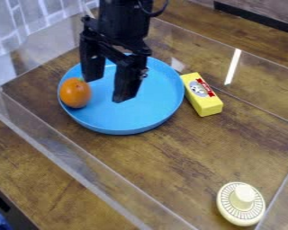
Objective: Remove the orange ball from inside the blue tray and put it on the table
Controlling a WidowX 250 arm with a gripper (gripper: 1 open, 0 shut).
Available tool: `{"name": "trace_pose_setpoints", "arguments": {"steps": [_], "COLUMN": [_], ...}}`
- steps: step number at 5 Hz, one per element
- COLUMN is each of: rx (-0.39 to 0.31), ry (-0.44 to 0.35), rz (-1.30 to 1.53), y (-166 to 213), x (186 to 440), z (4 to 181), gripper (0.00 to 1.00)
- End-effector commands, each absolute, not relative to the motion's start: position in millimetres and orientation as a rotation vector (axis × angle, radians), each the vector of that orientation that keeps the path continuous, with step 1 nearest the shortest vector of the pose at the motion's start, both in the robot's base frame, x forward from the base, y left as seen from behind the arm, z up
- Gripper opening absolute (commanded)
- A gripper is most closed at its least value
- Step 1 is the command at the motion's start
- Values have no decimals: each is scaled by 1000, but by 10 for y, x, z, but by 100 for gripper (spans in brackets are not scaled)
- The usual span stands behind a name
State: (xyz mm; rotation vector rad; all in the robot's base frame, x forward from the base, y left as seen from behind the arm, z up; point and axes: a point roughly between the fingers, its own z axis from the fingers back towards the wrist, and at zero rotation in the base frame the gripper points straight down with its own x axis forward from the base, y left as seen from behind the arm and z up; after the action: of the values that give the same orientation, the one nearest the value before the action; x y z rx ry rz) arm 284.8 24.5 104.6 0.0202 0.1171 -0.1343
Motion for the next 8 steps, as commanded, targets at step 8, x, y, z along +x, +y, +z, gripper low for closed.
{"name": "trace_pose_setpoints", "arguments": {"steps": [8], "rx": [69], "ry": [4], "rz": [-329], "y": [898], "x": [2866], "z": [816], "gripper": [100]}}
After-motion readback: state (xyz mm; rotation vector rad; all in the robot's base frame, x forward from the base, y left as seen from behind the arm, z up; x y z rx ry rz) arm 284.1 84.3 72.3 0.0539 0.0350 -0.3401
